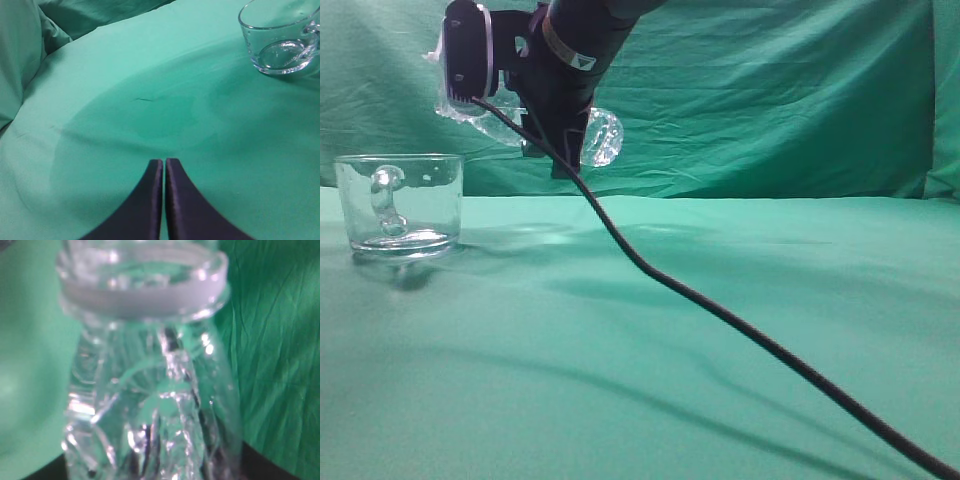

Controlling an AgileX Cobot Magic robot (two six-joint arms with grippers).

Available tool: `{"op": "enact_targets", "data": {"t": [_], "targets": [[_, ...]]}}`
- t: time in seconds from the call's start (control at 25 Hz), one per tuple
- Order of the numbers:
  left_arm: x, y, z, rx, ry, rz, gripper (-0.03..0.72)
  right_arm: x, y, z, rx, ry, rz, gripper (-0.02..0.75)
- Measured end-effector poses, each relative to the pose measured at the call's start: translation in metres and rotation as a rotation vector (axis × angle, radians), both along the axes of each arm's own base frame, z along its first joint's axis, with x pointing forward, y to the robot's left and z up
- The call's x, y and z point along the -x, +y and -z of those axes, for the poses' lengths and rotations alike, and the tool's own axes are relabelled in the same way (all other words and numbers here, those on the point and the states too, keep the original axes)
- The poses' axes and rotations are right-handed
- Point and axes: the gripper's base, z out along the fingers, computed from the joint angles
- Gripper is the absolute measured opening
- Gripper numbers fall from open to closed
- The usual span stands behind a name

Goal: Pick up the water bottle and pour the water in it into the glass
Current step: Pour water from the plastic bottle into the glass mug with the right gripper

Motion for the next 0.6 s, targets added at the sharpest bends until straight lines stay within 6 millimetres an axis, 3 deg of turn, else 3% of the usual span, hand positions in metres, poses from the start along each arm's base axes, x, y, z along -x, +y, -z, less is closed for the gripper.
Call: {"op": "enact_targets", "data": {"t": [0.6], "targets": [[0.0, 0.0, 0.0, 0.0, 0.0, 0.0, 0.0, -0.0001, -0.0002, -0.0001, 0.061, -0.033, -0.027, 0.312]]}}
